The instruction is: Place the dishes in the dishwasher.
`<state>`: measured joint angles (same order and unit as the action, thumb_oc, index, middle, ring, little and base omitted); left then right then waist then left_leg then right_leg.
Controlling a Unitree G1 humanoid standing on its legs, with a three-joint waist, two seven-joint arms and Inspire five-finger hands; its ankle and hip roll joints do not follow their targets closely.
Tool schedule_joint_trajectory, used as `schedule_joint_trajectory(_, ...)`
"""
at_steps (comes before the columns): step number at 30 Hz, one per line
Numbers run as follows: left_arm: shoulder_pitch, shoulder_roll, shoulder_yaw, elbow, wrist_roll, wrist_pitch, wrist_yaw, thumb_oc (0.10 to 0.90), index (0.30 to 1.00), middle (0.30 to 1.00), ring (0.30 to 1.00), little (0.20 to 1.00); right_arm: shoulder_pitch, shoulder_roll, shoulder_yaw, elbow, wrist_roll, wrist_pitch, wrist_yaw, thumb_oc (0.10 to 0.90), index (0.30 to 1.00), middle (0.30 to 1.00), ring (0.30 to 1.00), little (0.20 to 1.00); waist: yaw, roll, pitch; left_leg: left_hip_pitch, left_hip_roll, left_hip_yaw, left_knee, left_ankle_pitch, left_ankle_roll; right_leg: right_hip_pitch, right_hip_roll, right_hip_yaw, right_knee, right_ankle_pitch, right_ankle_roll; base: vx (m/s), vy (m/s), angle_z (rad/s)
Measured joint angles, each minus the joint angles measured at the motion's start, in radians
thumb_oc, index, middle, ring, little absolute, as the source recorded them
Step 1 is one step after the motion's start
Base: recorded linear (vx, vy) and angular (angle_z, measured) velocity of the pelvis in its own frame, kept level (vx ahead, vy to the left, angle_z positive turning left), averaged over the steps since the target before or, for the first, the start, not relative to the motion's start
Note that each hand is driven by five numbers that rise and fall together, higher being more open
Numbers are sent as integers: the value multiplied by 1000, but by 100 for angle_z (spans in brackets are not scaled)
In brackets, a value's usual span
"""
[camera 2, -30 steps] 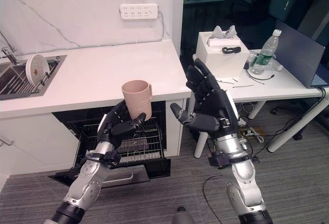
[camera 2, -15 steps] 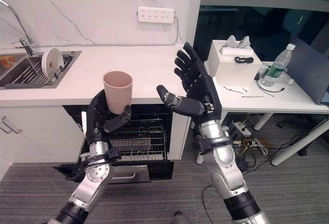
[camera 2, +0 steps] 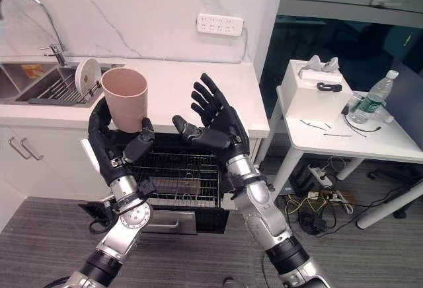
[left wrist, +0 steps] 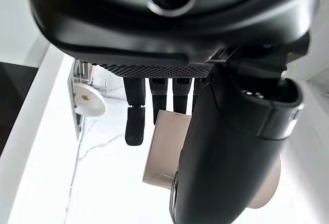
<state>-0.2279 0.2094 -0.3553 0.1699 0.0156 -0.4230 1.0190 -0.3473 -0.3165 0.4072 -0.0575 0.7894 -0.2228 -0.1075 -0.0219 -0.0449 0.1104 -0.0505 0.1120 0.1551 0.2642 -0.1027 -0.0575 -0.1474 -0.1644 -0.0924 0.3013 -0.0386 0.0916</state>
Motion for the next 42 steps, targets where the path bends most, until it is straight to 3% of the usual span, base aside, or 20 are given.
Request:
schedule_joint_trajectory(6, -38, -1, -37, 27, 0, 0, 0, 400, 300, 300, 300, 300, -85, 1, 17, 36, 0, 39, -2, 800, 900, 900, 900, 900, 3, 0, 0, 0, -6, -8, -2, 5, -3, 3, -1, -6, 3, 0, -1, -1, -2, 3)
schedule_joint_trajectory(19, -50, -2, -47, 82, 0, -15, -6, 400, 300, 300, 300, 300, -94, -2, 54, 74, 21, 97, 14, 800, 900, 900, 900, 900, 14, 1, 0, 0, -8, -27, -7, 8, -4, 13, -6, -26, 5, -6, -8, 4, -6, 4)
schedule_joint_trajectory(42, -77, -29, -122, 104, 0, -19, -28, 400, 300, 300, 300, 300, -185, 44, 95, 211, 7, 121, -25, 800, 900, 900, 900, 900, 55, 1, 1, -4, -11, -54, -7, 9, -7, 17, -10, -49, 23, -23, -10, 13, -3, 3)
